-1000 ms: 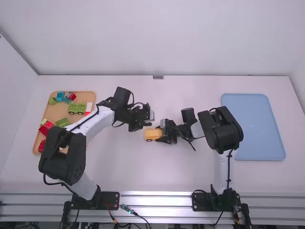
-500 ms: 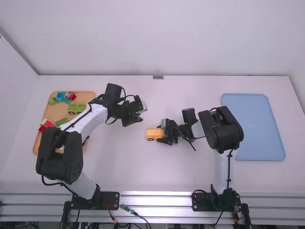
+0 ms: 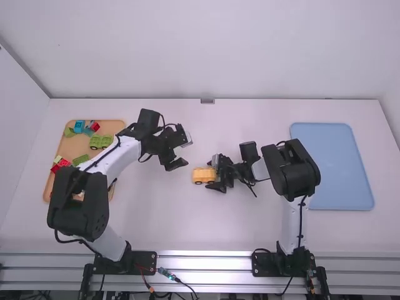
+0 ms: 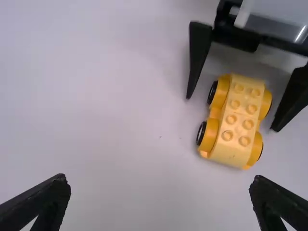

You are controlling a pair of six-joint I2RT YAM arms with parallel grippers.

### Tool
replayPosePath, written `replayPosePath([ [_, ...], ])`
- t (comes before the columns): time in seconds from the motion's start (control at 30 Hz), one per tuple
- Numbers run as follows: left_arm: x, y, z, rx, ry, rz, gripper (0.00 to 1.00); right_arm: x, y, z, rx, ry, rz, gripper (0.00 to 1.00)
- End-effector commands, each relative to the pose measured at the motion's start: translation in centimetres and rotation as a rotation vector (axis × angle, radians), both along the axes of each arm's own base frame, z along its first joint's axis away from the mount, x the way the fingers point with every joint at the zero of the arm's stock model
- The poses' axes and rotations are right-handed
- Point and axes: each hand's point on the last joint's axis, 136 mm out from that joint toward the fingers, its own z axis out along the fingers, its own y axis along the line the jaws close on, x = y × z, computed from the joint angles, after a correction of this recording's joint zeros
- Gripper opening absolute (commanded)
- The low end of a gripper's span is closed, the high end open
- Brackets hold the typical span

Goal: Assemble lego blocks to make yellow taxi

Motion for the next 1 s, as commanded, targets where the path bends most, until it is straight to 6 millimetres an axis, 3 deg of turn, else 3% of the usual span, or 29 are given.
replayPosePath([
  [0.0,0.4,0.8,0.0,0.056,-0.02,0.023,0.99,0.2,-1.1,-0.4,-0.071,0.036,-0.052,0.99],
  [0.23,2.1,1.2,0.6,0.078,-0.099,0.048,0.99,0.6,-2.8,1.4,-0.172,0.022,-0.103,0.99],
  [0.63,5.2,1.1,2.7,0.073,-0.262,0.072,0.99,3.9,-4.5,5.7,-0.278,-0.037,-0.319,0.99],
  [0.77,6.9,2.8,3.0,0.136,-0.308,0.171,0.99,4.9,-5.2,6.6,-0.3,-0.06,-0.389,0.99],
  [0.97,8.9,6.6,3.6,0.172,-0.3,0.497,0.99,6.5,-5.8,7.2,-0.318,-0.118,-0.448,0.99],
])
